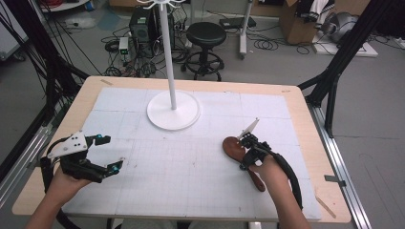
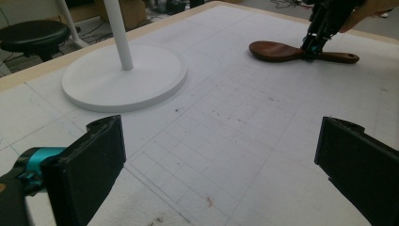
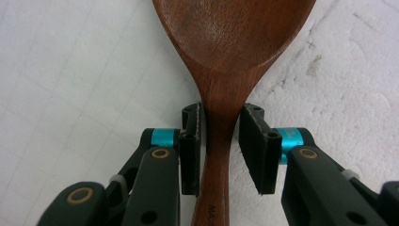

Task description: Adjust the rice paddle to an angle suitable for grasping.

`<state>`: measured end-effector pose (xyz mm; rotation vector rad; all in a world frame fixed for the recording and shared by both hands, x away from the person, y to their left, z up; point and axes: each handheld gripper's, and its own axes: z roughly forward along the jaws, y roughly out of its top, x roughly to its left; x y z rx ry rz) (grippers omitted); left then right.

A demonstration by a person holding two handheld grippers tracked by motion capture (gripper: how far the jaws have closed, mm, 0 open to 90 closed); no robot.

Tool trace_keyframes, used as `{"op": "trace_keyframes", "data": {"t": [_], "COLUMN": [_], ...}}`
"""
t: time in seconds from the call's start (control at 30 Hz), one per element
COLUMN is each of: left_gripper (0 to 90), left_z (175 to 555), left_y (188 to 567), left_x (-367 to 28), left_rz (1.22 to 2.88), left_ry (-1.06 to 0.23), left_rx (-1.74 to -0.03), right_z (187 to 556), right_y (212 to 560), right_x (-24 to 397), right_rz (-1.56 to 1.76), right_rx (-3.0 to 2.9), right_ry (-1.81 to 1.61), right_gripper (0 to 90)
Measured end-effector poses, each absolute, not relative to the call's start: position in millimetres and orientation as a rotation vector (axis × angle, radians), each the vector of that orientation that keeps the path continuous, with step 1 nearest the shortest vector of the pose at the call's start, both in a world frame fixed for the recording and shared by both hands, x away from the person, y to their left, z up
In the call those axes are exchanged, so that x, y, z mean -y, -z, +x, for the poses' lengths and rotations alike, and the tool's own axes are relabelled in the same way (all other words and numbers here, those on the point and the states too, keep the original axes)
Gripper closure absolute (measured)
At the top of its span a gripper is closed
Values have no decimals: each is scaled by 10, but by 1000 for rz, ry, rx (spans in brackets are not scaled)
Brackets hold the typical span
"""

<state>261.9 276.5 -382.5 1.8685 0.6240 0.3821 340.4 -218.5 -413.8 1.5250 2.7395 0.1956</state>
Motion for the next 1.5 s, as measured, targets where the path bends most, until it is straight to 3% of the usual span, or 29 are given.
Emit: {"op": "trace_keyframes", "data": {"t": [1.5], "left_gripper": [29], "left_z": [2620], "left_y": [3861], "left_x": [-2747], "left_rz": [1888], "left_ry": [-390], "left_rx": [-634], "right_z": [3383], "right_y": [4056], "right_x": [2320], "right_rz": [1368], "right_rx": [-2851], "right_ry": [-369], "right_gripper": [767]}}
